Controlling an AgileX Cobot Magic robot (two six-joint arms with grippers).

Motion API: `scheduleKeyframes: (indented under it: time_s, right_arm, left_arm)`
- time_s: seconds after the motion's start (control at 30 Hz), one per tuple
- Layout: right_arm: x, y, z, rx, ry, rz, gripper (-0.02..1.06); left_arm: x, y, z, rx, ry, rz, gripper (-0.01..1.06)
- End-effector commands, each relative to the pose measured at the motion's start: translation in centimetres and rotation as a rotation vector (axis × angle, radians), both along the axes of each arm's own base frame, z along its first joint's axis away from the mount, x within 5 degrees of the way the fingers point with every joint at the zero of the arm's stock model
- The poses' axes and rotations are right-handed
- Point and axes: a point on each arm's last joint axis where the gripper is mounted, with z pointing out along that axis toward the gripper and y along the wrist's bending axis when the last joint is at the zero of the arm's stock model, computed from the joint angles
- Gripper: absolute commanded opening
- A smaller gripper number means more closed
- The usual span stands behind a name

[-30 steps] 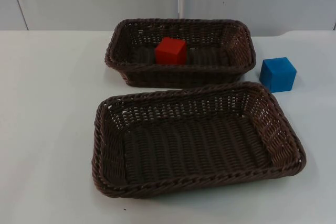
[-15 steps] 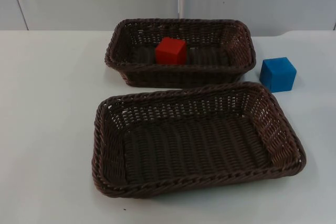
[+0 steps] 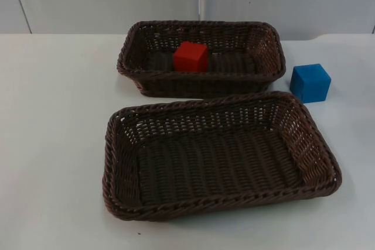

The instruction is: Pick up one cube with the left hand and place it into the upper basket. Pick up one cube with the right hand and place it into the lower basket.

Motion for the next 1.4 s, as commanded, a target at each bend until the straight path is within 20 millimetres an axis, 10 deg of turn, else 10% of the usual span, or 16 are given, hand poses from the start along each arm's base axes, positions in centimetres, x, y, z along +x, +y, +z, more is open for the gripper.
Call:
scheduleKeyframes:
  time_s: [0.0,0.8,1.37]
  right_arm:
    - [2.2,0.0,-0.2,0.003,0.017,-0.001,1.05]
    - [9.8,1.3,-9.0,0.124,0.2,0.035,1.05]
    - [12.9,7.3,-12.7,0.065,0.191,0.22,1.05]
  left_arm:
    - [-0.1,0.1,-0.1,0.001,-0.001,0.007,0.97]
    - [0.0,0.1,-0.1,0.011,-0.004,0.008,0.97]
    - [0.0,0.1,-0.1,0.013,-0.004,0.009,0.97]
